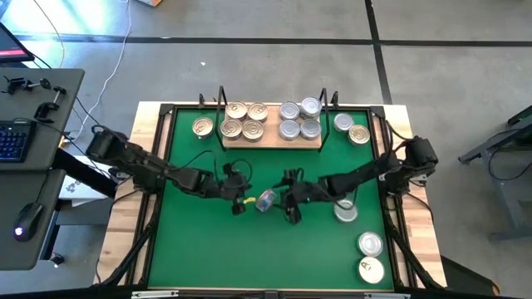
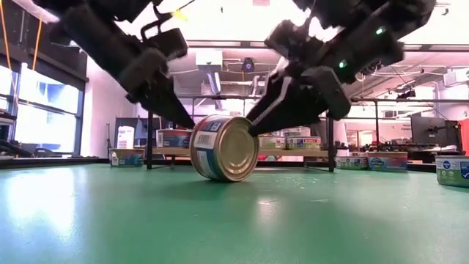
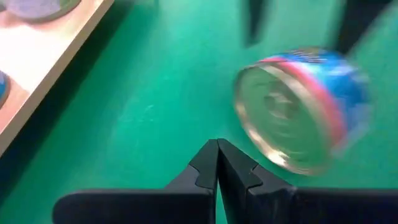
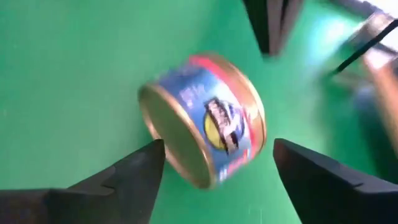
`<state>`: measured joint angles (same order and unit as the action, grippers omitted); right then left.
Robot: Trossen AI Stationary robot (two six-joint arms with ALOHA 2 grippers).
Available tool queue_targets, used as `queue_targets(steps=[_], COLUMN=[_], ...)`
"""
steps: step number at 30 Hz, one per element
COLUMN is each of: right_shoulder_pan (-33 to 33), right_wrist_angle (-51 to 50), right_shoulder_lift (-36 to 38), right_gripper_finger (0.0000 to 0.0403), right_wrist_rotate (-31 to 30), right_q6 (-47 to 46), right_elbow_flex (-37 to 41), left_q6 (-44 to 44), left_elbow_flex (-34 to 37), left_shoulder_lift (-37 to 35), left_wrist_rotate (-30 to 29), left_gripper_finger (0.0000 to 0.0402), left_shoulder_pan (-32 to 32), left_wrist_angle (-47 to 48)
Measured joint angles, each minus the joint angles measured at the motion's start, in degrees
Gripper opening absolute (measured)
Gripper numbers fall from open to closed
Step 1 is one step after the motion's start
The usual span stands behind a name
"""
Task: Stack canned seafood by type on shelf
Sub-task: Stack the blue pink tuna can on top of the other blue pink tuna can on the shelf
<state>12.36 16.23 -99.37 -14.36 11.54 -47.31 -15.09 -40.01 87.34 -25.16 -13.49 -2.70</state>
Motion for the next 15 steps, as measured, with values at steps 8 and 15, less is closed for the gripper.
queue_targets(steps=[8, 15], right_shoulder_pan=[-8.27, -9.34], right_wrist_angle=[-0.74, 4.33], right_shoulder_lift=[-1.20, -4.08], right_gripper_finger=[0.0356, 0.0357], right_wrist_rotate=[14.61, 22.63], right_q6=[4.50, 9.27], right_elbow_flex=[0.00, -0.02], left_q6=[-4.31, -2.86], left_elbow_flex=[0.00, 0.00], left_shoulder_lift=[2.10, 0.02], left_wrist_rotate=[-2.09, -13.39], left_gripper_finger=[0.0000, 0.0000], left_shoulder_pan=[-4.53, -9.04], left_wrist_angle=[-7.04, -7.43])
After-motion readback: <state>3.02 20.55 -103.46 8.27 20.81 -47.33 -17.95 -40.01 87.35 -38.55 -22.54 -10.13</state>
